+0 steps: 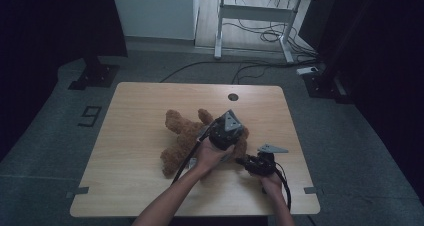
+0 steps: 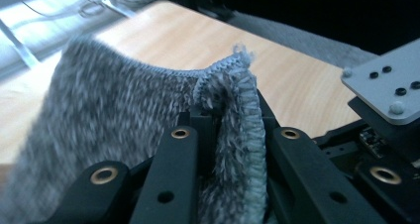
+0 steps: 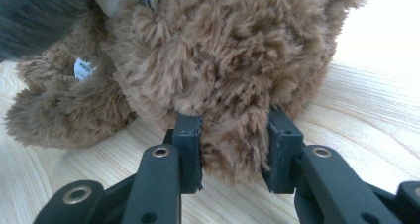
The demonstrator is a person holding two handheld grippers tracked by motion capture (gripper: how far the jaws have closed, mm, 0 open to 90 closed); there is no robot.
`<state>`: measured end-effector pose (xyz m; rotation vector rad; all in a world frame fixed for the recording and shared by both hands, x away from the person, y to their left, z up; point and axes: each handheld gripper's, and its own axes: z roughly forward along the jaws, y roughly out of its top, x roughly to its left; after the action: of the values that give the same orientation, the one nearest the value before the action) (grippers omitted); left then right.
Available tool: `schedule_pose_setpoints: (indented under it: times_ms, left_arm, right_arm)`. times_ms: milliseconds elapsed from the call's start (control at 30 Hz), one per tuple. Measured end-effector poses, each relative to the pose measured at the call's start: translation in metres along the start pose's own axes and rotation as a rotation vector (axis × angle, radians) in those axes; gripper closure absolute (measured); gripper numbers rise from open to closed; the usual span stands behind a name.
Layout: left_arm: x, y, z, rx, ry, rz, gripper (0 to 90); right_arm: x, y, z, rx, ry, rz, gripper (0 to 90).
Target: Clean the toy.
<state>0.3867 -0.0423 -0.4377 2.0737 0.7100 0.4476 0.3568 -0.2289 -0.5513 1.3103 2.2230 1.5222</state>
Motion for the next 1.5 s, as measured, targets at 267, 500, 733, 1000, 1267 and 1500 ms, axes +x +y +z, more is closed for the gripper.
schedule_pose_setpoints:
  times_ms: [267, 500, 733, 1000, 1267, 1500]
  left_arm:
    - [0.002, -0.014, 0.014, 0.045, -0.007, -0.023, 78.9]
    - [-0.007, -0.015, 0.013, 0.054, 0.002, 0.010, 78.9]
    - [-0.003, -0.016, 0.011, 0.059, -0.002, 0.008, 79.1]
    - [0.012, -0.022, -0.009, 0.056, 0.026, 0.020, 79.5]
    - [0.027, -0.027, -0.026, 0.040, 0.067, -0.007, 79.2]
    - [0.061, -0.056, -0.040, 0.048, 0.090, -0.113, 79.2]
  right_arm:
    - [0.001, 0.000, 0.001, 0.010, 0.000, 0.005, 65.7]
    - [0.001, 0.000, 0.002, 0.019, -0.002, 0.002, 65.9]
    - [0.001, 0.000, 0.002, 0.019, -0.001, -0.001, 65.9]
    - [0.002, 0.001, 0.002, 0.017, 0.008, -0.008, 66.4]
    - [0.002, 0.000, 0.003, 0.020, 0.004, -0.008, 67.7]
    - [0.000, 0.000, 0.003, 0.021, 0.016, 0.000, 68.9]
